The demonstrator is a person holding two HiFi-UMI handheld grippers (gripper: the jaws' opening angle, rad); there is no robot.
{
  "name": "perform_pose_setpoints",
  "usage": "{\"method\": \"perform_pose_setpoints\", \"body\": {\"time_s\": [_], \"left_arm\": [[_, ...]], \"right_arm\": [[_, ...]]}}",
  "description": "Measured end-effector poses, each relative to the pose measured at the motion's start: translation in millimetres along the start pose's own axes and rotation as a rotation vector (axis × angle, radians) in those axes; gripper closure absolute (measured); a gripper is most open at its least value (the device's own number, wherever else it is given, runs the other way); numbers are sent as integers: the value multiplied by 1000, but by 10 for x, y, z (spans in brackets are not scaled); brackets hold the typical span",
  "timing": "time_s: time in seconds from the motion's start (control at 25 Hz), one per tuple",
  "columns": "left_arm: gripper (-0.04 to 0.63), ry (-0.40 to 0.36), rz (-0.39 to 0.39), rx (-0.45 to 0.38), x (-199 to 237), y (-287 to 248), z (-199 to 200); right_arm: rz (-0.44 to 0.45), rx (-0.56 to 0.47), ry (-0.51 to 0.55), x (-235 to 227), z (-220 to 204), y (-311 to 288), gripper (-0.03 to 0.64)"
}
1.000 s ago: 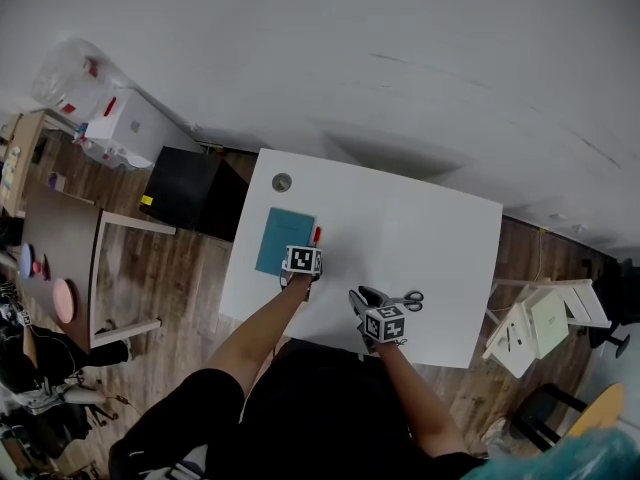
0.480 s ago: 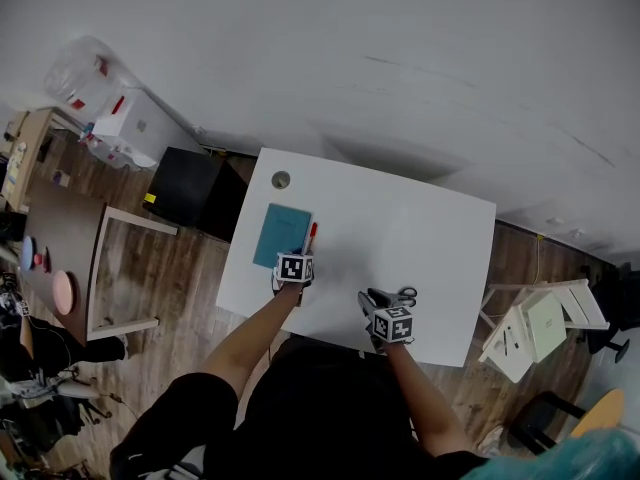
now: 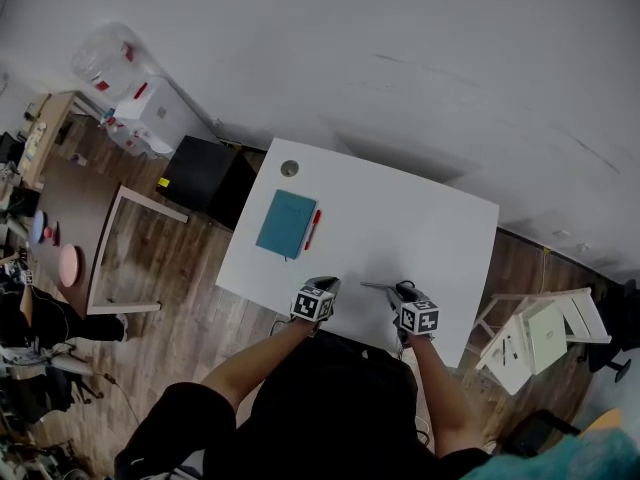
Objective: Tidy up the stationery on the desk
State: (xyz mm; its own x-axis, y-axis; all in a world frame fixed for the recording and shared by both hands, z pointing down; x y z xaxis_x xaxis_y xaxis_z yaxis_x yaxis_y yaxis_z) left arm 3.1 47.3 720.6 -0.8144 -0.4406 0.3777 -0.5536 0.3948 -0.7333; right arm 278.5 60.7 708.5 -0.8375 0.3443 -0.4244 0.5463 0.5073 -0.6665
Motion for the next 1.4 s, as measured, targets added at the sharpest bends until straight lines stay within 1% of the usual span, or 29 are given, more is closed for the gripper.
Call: {"method": "perform_pose_setpoints", "body": {"time_s": [0.08,0.12,0.28,0.36,0.52,0.64,0.84,0.96,1.16,1.4], "left_arm": [[568,-13,0,-21,-145,16,-96],[568,-3,6,-22,-197,24,-161],[568,83,14,-25,-354,63,-396],[568,100,6,-34,-433,82,-439],[568,83,-49,-44,-536,98,-464],[568,100,-77,-57,-566,103,-449],[568,126,-82,-90,-573,77,-408],[568,140,-85,-95,-582,59,-405],[568,174,-78,-98,-558,42,-423],[568,205,-86,-75,-556,13,-505]], "right_arm": [[-5,33,45,-143,-17,54,489],[-7,55,76,-199,-32,66,489],[-9,144,206,-341,-82,39,489],[1,185,287,-377,-84,0,489],[21,267,426,-424,-86,-86,489],[29,314,503,-451,-72,-116,489],[68,376,604,-436,-77,-169,489],[69,405,700,-431,-80,-223,489],[84,494,795,-383,-32,-305,489],[135,589,853,-372,18,-375,489]]}}
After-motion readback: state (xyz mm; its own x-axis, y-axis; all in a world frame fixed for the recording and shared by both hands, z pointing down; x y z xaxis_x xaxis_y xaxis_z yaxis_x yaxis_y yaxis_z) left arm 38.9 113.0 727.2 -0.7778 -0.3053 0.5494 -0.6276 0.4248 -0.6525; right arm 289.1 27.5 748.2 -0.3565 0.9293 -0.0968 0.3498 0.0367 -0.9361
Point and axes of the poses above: the fingertips, and each gripper's own axes: y backward along the fingers, x to its left, z out of its top, the point moved 10 cm from there along y, backward along the fingers, and after that the axes turned 1 degree about -z, right-handed, at the moved point
